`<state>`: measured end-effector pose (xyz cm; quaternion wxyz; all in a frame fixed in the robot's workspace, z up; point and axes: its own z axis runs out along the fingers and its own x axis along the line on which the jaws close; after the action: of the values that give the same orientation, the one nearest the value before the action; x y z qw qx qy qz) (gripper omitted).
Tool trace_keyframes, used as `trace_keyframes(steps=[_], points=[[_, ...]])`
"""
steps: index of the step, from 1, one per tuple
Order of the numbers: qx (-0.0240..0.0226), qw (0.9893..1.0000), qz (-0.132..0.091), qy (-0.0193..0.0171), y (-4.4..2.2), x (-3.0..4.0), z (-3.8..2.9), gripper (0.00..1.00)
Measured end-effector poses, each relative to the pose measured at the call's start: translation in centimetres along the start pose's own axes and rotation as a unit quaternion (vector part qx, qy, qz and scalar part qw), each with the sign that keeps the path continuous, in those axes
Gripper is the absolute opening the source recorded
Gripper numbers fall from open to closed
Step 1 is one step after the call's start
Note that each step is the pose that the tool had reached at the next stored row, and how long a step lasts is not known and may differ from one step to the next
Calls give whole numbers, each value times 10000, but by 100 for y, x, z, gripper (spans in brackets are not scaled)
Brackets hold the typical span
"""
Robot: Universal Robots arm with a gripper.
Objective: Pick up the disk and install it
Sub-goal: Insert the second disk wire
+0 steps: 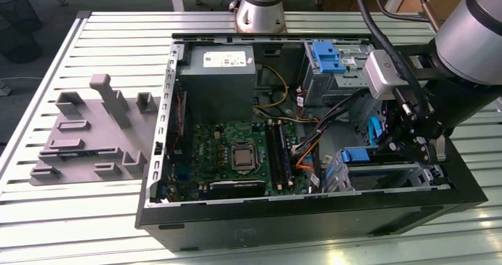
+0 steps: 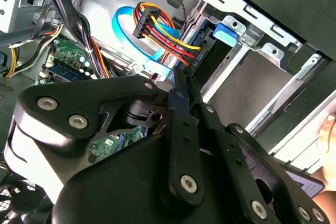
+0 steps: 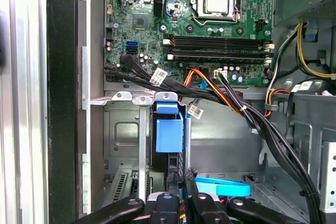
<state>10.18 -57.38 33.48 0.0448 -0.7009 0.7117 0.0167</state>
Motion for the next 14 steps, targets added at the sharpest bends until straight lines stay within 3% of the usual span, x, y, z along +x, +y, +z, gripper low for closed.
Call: trace_keyframes(steps=[14], points=[[0, 10000, 2, -7, 1, 26, 41, 16]])
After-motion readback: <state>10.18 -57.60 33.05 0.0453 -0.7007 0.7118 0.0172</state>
